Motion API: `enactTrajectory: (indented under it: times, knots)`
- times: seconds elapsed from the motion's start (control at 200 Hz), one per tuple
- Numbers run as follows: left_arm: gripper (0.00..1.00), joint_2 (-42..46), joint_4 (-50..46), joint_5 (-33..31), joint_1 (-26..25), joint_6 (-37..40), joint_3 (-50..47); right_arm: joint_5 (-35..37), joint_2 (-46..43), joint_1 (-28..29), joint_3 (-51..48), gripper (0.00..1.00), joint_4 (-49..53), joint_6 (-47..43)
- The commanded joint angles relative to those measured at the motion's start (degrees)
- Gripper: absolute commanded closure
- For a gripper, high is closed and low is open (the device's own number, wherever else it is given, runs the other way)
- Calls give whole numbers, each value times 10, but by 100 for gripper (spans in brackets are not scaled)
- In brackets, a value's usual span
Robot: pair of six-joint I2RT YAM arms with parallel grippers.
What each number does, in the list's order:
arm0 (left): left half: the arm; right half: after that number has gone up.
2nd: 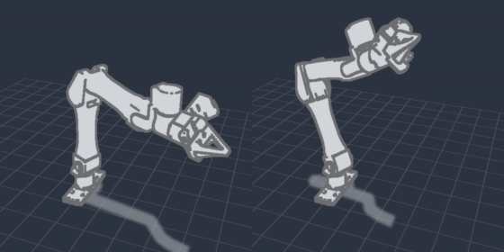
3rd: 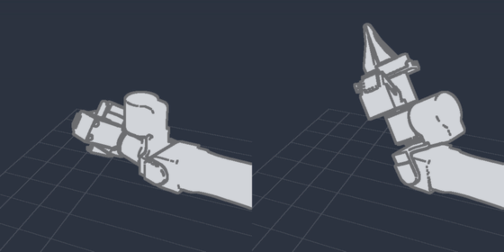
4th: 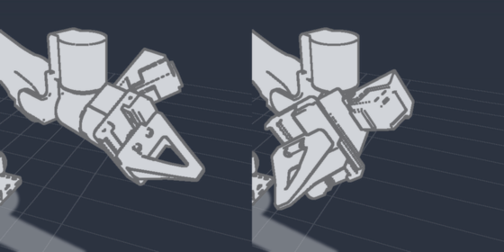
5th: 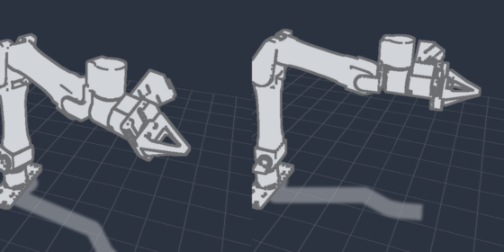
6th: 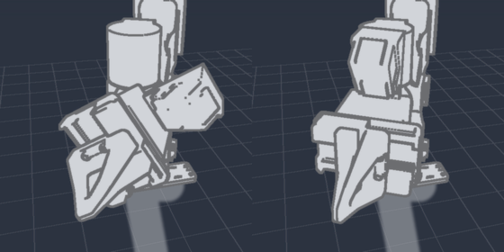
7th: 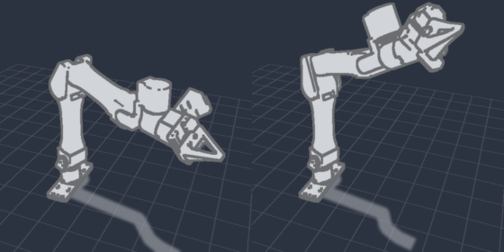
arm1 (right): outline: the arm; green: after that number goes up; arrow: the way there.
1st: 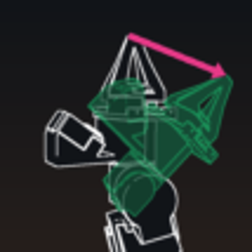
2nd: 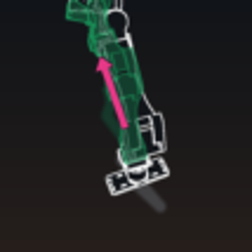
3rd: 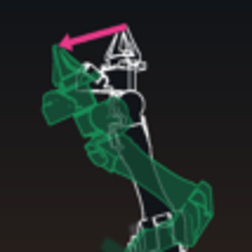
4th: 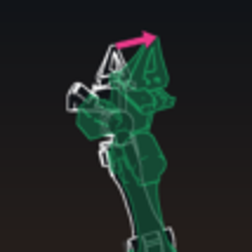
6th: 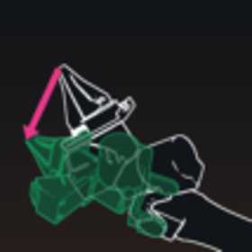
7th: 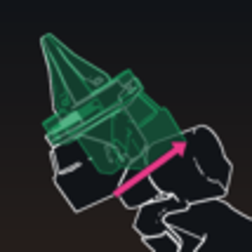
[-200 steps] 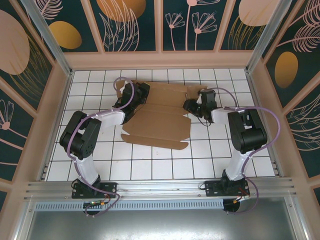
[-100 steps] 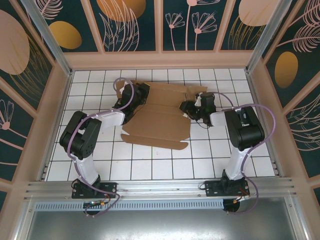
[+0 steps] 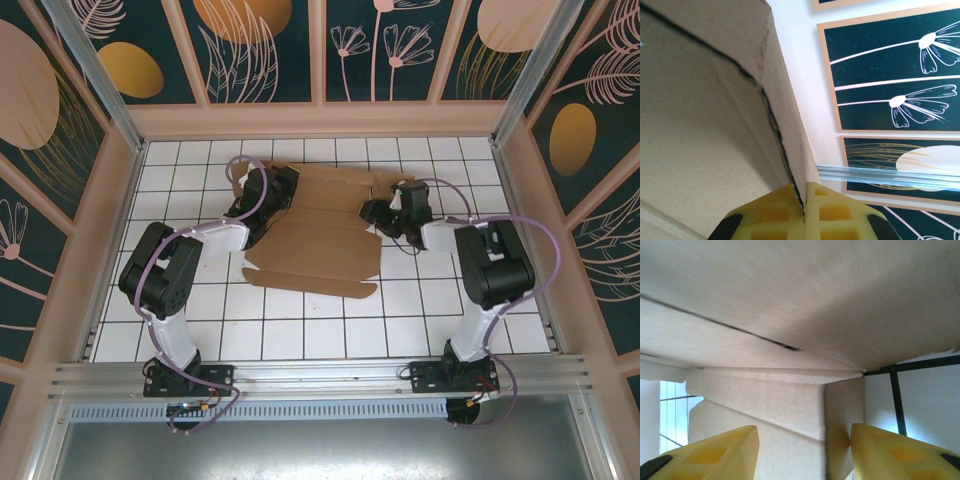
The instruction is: Fold the paper box
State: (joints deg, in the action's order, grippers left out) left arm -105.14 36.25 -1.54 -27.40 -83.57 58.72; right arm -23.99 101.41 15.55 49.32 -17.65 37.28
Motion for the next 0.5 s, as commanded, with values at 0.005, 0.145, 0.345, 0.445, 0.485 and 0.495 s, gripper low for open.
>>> enactTrajectory:
  times: [0.005, 0.145, 0.345, 0.445, 0.485, 0.495]
  knots:
    - [100, 19, -21, 1, 5, 22, -15, 30, -108, -19, -28, 49, 26, -73]
    - [100, 27, -32, 0, 5, 33, -16, 55, -263, -67, -113, 59, -13, -116]
    - [100, 31, -36, 7, 5, 42, -15, 189, -315, -148, -105, 77, 7, -119]
    - [100, 33, -39, 13, 5, 44, -13, 183, -220, -164, -44, 84, 30, -148]
    - [100, 34, -39, 14, 5, 44, -14, 168, -179, -165, -23, 84, 28, -168]
    - [100, 34, -39, 14, 5, 44, -14, 164, -170, -164, -18, 84, 28, -175]
